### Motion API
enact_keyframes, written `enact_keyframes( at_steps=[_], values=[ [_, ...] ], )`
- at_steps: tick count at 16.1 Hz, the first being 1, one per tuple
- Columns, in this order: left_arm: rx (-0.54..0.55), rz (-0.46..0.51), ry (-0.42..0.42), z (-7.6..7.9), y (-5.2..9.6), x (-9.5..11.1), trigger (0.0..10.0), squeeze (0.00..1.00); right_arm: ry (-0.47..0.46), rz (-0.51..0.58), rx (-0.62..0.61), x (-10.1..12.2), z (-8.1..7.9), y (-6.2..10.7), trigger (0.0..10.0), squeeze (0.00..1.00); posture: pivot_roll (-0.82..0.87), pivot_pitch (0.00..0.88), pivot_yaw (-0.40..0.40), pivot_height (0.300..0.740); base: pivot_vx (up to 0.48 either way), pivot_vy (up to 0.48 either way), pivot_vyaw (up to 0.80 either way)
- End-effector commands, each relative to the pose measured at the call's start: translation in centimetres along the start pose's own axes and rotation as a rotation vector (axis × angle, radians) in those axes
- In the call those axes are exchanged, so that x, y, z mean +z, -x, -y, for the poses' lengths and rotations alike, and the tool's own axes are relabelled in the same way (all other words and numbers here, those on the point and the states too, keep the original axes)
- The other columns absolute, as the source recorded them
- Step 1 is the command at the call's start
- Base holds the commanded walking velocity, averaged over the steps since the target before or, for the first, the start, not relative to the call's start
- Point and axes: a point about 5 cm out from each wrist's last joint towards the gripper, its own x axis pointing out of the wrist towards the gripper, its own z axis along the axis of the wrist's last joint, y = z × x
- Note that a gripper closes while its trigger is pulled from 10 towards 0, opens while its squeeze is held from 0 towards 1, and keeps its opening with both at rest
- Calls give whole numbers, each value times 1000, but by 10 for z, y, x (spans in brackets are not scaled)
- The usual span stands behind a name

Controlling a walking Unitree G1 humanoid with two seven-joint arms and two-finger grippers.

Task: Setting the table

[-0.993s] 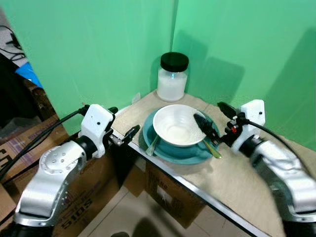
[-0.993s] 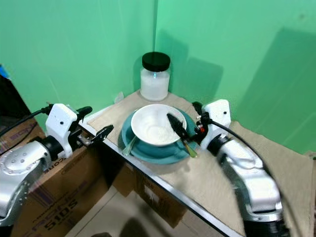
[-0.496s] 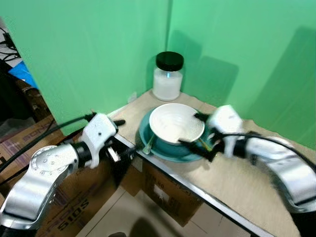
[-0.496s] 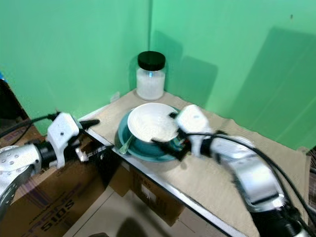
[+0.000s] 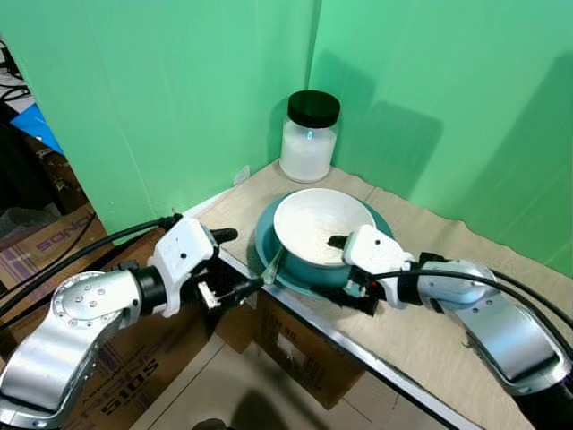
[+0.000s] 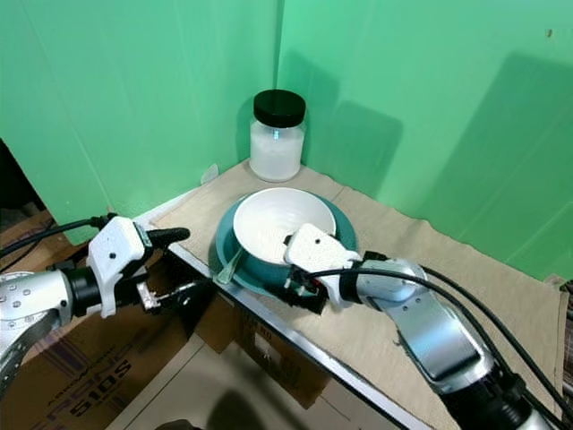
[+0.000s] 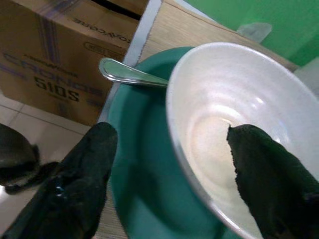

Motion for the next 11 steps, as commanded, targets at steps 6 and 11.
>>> enact_keyframes(
  at_steps=[6,11],
  values=[
    [-61,-11,-5,8,-1,2,10000,0,88,-44,-50,-3,6,-10,0,0,75,0,-63,740,0,0,0],
    [-67,-15,-3,8,0,2,10000,0,175,-74,-47,-4,5,-17,0,0,81,0,-67,740,0,0,0]
  ],
)
